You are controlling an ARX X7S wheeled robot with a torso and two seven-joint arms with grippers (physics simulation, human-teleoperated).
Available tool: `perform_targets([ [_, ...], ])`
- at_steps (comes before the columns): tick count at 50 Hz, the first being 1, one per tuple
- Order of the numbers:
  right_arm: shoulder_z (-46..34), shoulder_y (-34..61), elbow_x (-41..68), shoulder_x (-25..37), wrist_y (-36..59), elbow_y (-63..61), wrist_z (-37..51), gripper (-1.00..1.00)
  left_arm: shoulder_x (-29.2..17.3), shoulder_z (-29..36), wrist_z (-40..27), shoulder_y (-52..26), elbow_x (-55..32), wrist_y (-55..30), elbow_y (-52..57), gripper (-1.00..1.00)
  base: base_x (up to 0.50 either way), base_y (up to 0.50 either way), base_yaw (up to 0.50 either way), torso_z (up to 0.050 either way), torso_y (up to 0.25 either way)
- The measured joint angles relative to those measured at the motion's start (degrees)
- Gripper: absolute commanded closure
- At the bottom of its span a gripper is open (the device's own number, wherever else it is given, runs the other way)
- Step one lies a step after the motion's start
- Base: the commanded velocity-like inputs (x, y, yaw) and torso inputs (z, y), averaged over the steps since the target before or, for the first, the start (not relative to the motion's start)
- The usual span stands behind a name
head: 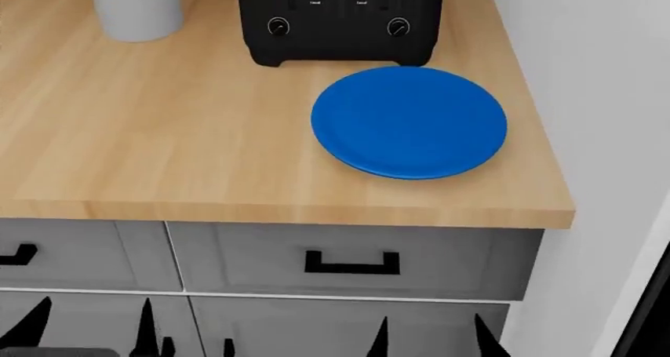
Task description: Place the toasted item on a plate.
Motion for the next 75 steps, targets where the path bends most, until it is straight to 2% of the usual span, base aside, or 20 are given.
perform_targets([
  [17,-1.7,3.0,0.4,1.3,5.6,-3.5,1.4,-1.00,-1.4,1.3,-1.7,-2.6,-0.9,-5.7,5.4,-1.00,0.00,0.00,0.00,0.050,0.023],
  [30,-2.6,5.2,0.7,2.6,11.3,-9.8,1.9,-1.00,-2.4,2.1,-2.8,-5.0,-1.7,-11.5,11.3,-1.00,0.37,0.46,0.00,0.050,0.026],
  [36,-2.6,7.5,1.0,3.2,15.1,-13.2,1.9,-1.00,-2.8,2.2,-3.2,-7.9,-2.2,-15.7,14.4,-1.00,0.40,0.44,0.00,0.050,0.025],
  [55,-2.2,18.8,2.2,4.6,29.3,-20.4,1.1,-1.00,-3.3,2.6,-4.4,-21.4,-4.1,-32.3,22.1,-1.00,0.00,0.00,0.00,0.050,0.026],
  [70,-2.3,21.7,3.0,5.4,33.1,-22.4,0.8,-1.00,-3.7,2.9,-5.1,-25.4,-5.3,-37.4,24.6,-1.00,0.00,0.00,0.00,0.050,0.026],
  [75,-1.7,22.4,3.8,5.5,33.8,-22.9,0.5,-1.00,-3.8,3.1,-5.3,-26.4,-5.6,-38.5,25.2,-1.00,0.44,0.00,0.00,0.050,0.025],
])
